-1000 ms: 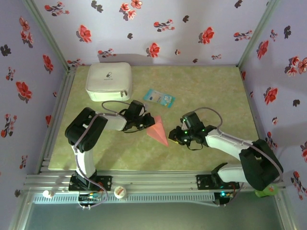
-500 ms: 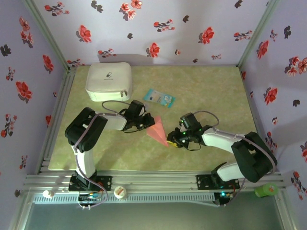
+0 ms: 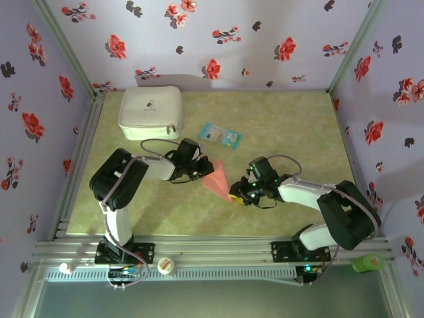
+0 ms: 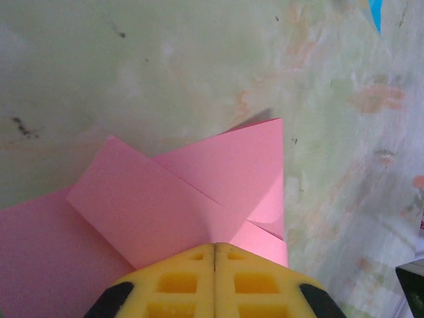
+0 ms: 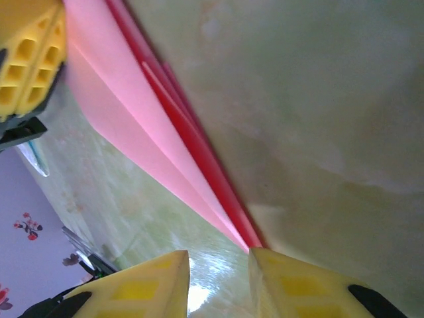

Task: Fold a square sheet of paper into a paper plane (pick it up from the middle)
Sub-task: Fourth fold the wing at the center of the table.

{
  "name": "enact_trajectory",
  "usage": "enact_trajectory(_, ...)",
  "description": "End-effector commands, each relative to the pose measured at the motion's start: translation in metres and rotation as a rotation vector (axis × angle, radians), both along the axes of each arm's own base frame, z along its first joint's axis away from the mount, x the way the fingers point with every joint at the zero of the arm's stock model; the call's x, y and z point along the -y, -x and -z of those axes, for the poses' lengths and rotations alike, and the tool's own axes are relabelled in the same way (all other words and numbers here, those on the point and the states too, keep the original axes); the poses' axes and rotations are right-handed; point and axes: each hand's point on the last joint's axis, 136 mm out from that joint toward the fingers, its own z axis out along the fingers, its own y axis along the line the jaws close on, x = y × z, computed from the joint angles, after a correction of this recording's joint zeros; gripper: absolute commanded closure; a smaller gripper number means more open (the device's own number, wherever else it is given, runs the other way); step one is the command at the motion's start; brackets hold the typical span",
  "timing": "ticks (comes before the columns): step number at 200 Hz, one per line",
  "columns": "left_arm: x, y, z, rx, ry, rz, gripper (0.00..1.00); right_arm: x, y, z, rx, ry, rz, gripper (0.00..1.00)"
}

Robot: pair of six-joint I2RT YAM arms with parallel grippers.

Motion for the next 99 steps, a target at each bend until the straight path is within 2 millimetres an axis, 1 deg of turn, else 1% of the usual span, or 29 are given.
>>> enact_trajectory(1, -0.024, 0.024, 0.034, -0.119, -0.115, -0.015, 0.93, 0.009, 0.017, 0.011, -0.053, 0.048, -0.054, 0.71)
enact_trajectory(42, -0.024, 0.023, 0.035, -0.122, -0.115, -0.018, 0.93, 0.005, 0.022, 0.013, -0.075, 0.028, -0.089, 0.70)
enact_trajectory(67, -0.024, 0.024, 0.036, -0.126, -0.114, -0.020, 0.93, -0.003, 0.018, 0.010, -0.066, -0.016, -0.090, 0.71)
enact_trajectory(99, -0.024, 0.024, 0.037, -0.128, -0.116, -0.021, 0.93, -0.006, 0.017, 0.010, -0.061, -0.030, -0.092, 0.72)
